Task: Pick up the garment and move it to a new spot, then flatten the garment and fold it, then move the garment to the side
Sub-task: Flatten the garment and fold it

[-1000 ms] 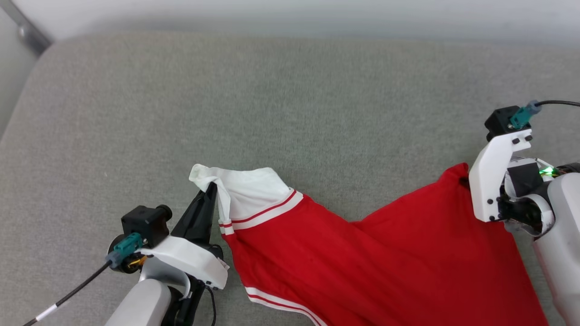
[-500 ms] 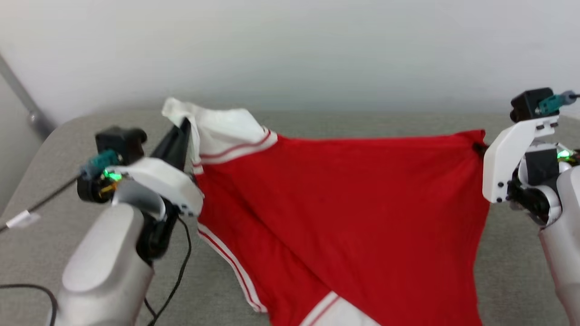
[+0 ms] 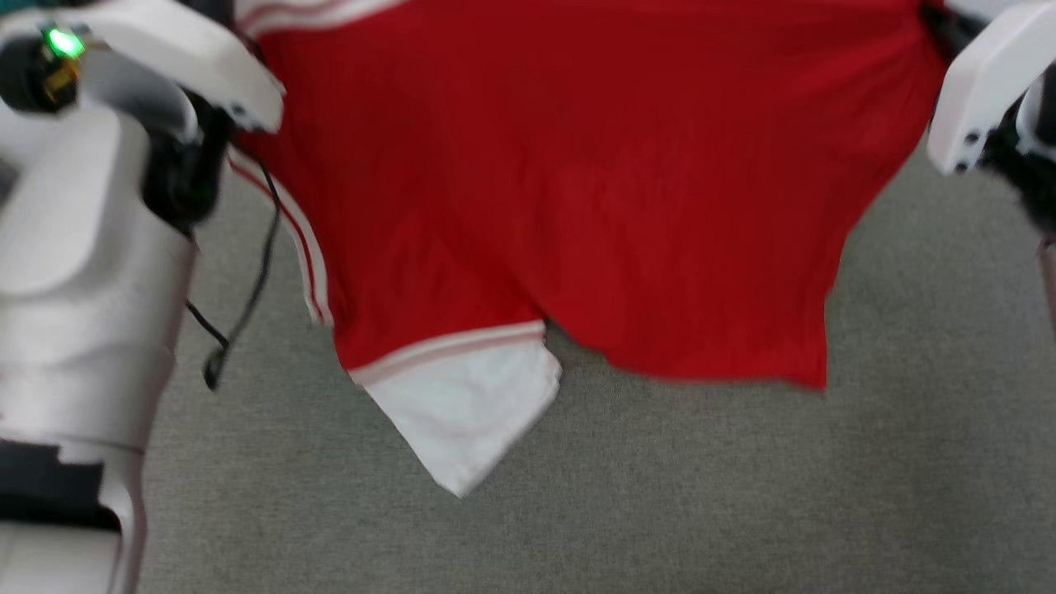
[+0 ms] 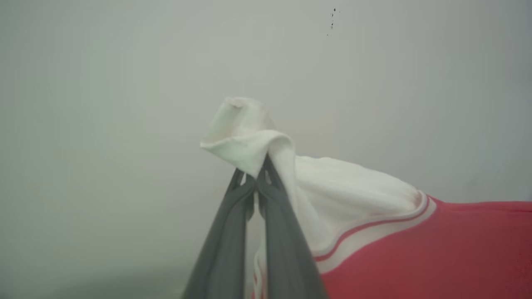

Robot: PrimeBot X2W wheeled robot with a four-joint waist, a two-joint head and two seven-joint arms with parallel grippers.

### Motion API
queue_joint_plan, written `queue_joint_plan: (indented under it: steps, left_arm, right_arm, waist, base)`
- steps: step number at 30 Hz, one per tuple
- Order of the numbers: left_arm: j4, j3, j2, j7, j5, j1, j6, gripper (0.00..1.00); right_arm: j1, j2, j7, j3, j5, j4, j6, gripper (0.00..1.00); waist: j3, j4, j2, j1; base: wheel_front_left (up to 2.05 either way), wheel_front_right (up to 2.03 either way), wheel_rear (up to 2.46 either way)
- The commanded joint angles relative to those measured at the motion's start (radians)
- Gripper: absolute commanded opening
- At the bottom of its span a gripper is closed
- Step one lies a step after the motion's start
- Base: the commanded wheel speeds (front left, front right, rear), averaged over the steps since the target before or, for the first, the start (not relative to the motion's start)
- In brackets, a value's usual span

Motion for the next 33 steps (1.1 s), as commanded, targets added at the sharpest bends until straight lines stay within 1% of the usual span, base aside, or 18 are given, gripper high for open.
queue_joint_plan:
  steps: [1,10,16,17,24,33]
  left_arm:
    - [0.018,0.003,0.015,-0.011,0.012,-0.063,-0.005,0.0]
    - [0.08,0.023,0.065,-0.056,0.042,-0.368,-0.017,0.0]
    - [0.101,0.019,0.093,-0.083,0.064,-0.524,-0.028,0.0]
    - [0.101,0.019,0.093,-0.083,0.064,-0.524,-0.028,0.0]
    - [0.125,0.009,0.113,-0.109,0.074,-0.649,-0.039,0.0]
    - [0.184,-0.002,0.107,-0.138,0.055,-0.715,-0.051,0.0]
  right_arm:
    - [-0.054,-0.012,-0.021,0.002,-0.011,-0.006,-0.001,0.0]
    - [-0.319,-0.019,-0.166,-0.024,-0.071,0.009,-0.001,0.0]
    - [-0.467,-0.016,-0.27,-0.016,-0.102,0.043,-0.001,0.0]
    - [-0.467,-0.016,-0.27,-0.016,-0.102,0.043,-0.001,0.0]
    - [-0.613,0.004,-0.353,-0.002,-0.119,0.095,-0.001,0.0]
    - [-0.731,0.035,-0.437,0.07,-0.07,0.213,-0.001,0.0]
  waist:
    - [0.083,-0.015,0.0,0.0001]
    - [0.273,-0.04,0.0,0.0001]
    - [0.38,-0.044,0.0,0.0001]
    - [0.38,-0.044,0.0,0.0001]
    - [0.498,-0.043,0.0,0.0001]
    - [0.616,-0.037,0.0,0.0001]
  base:
    - [0.0,0.0,0.0]
    - [0.0,0.0,0.0]
    - [0.0,0.0,0.0]
    - [0.0,0.0,0.0]
    - [0.0,0.0,0.0]
    - [0.0,0.0,0.0]
